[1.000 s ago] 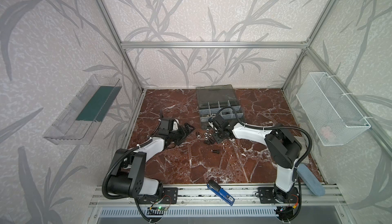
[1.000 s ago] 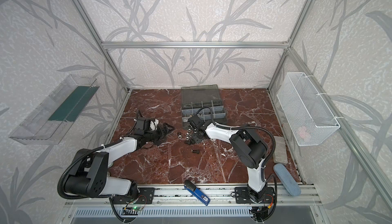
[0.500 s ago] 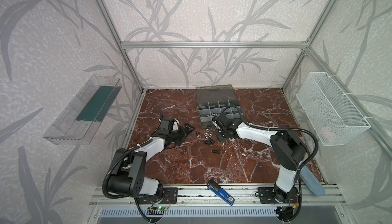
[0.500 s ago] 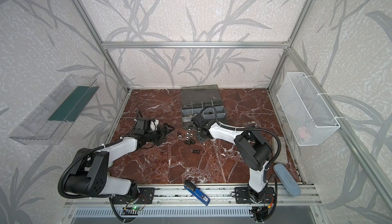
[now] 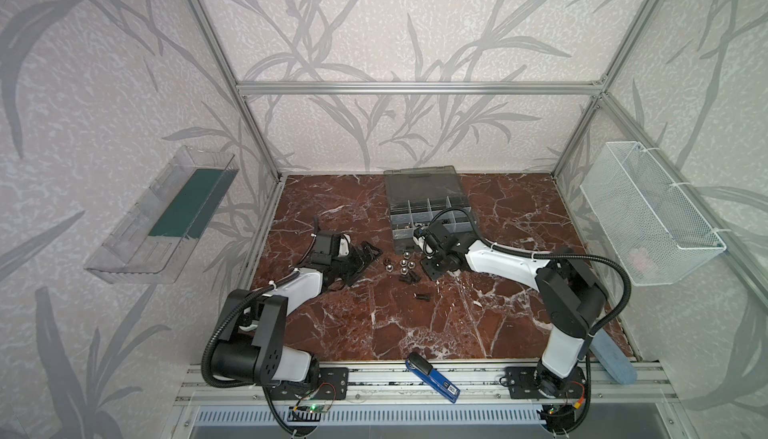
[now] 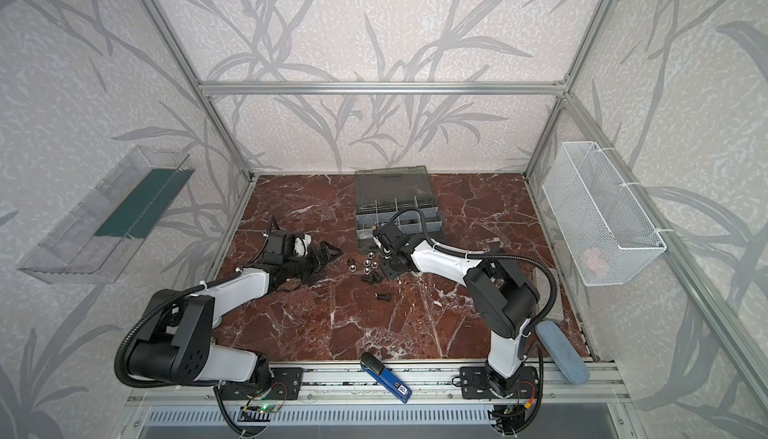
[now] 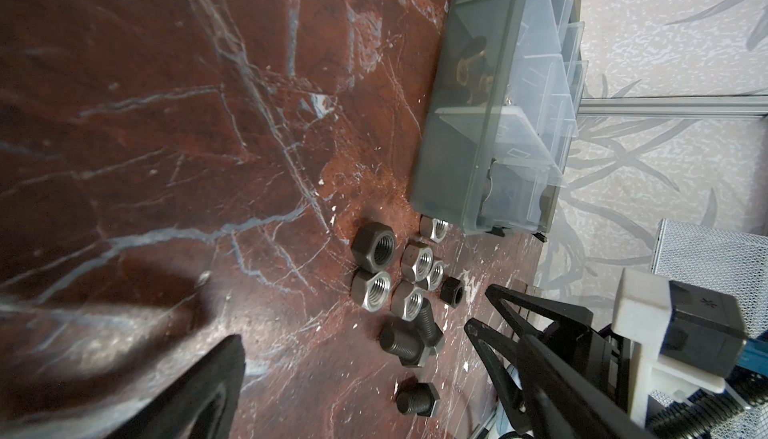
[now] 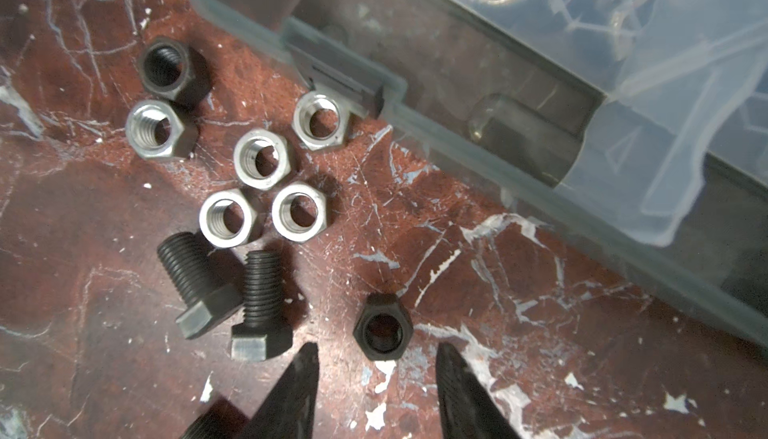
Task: Sort the screws and nuts into containers
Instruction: 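Lower the right gripper and grasp the black hex nut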
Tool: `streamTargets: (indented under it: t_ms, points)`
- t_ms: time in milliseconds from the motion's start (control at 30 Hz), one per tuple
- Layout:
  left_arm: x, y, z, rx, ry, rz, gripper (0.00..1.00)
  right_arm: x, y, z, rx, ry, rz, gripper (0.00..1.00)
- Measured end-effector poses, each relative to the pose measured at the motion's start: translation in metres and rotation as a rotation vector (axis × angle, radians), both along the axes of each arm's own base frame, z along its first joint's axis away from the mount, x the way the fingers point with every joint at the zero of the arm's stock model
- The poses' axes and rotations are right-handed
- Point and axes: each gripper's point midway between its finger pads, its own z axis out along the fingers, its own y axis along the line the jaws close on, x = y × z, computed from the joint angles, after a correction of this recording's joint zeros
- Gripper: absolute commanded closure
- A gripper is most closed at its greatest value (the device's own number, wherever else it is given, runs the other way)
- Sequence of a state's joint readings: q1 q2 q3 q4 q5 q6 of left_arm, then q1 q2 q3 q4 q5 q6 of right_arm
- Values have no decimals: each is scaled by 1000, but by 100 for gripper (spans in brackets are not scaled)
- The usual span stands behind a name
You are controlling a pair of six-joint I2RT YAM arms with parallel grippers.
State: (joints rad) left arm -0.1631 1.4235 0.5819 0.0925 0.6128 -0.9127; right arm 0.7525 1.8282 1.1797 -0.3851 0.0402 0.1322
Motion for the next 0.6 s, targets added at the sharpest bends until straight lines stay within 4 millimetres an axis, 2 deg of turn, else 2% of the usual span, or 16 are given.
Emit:
streamTargets:
  t_ms: [300,600]
  points:
    - [0,0,0,0,0,0,1,-4,-1,-26,-27,44,-3,54]
    - [0,0,0,0,0,0,1,-4,-1,-29,-25,54,-6,68]
